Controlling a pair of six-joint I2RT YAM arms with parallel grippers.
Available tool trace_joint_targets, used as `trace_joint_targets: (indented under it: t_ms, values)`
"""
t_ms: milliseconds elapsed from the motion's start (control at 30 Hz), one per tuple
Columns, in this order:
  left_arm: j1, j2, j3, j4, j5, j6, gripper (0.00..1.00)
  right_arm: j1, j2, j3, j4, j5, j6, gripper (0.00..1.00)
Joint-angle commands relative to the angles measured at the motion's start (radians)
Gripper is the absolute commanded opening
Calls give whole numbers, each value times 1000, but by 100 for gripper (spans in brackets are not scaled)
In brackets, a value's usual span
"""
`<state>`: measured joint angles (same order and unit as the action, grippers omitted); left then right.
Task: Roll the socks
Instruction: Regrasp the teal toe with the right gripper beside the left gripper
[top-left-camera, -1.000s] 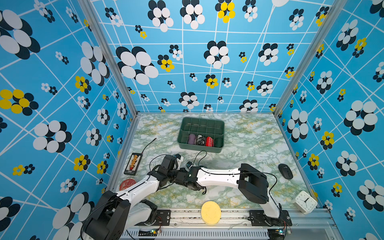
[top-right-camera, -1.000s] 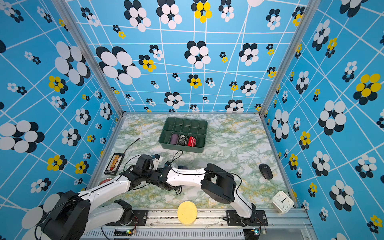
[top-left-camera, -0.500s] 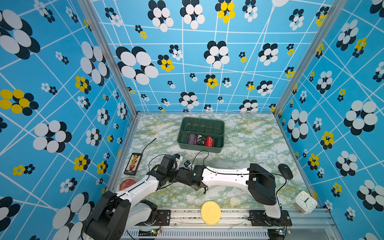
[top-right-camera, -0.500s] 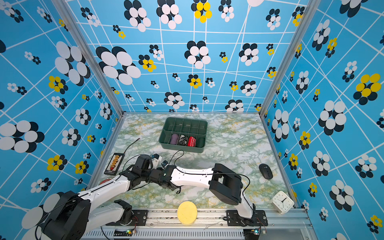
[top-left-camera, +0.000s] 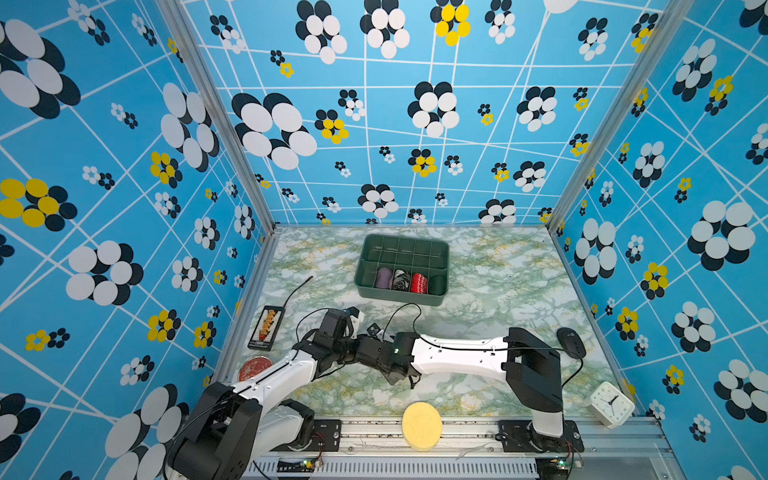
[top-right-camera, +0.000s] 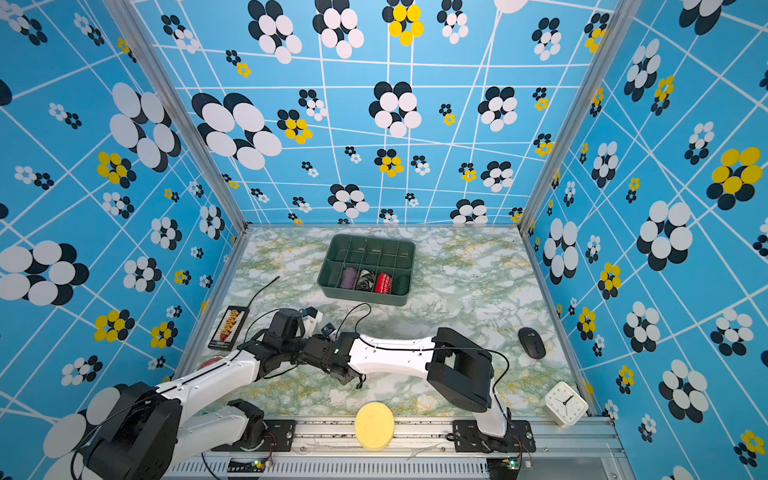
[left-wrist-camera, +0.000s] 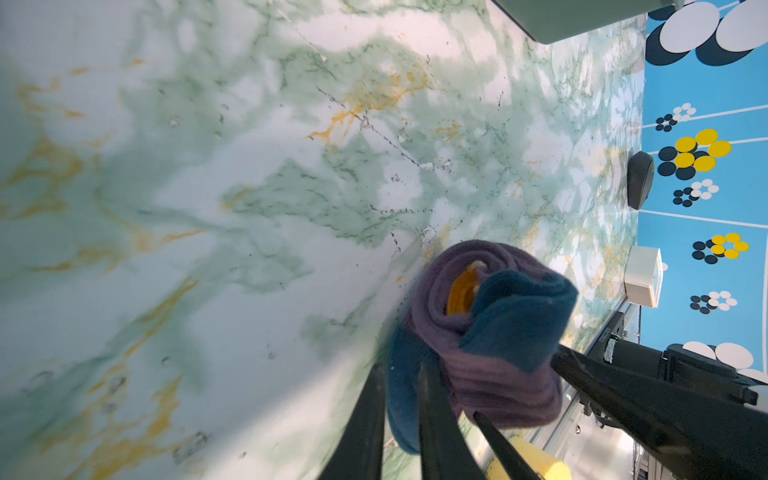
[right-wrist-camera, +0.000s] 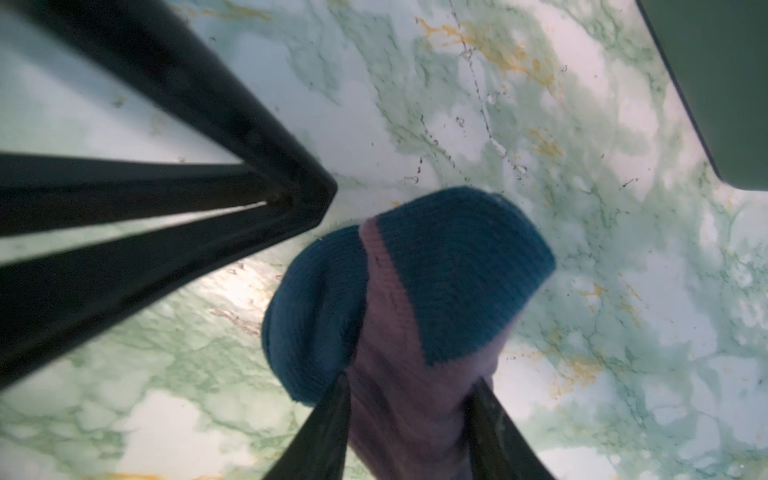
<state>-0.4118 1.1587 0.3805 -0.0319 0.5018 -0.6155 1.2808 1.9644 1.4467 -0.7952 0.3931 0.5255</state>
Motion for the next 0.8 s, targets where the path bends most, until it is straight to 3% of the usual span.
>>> trace_joint_targets:
  t_ms: [0, 767]
  values:
    - [10, -11, -10, -22, 16, 20, 19, 6, -34, -22, 32, -34, -21, 47]
    - [25, -51, -16, -41, 8, 18, 19, 4, -59, -68, 139, -173, -47, 43]
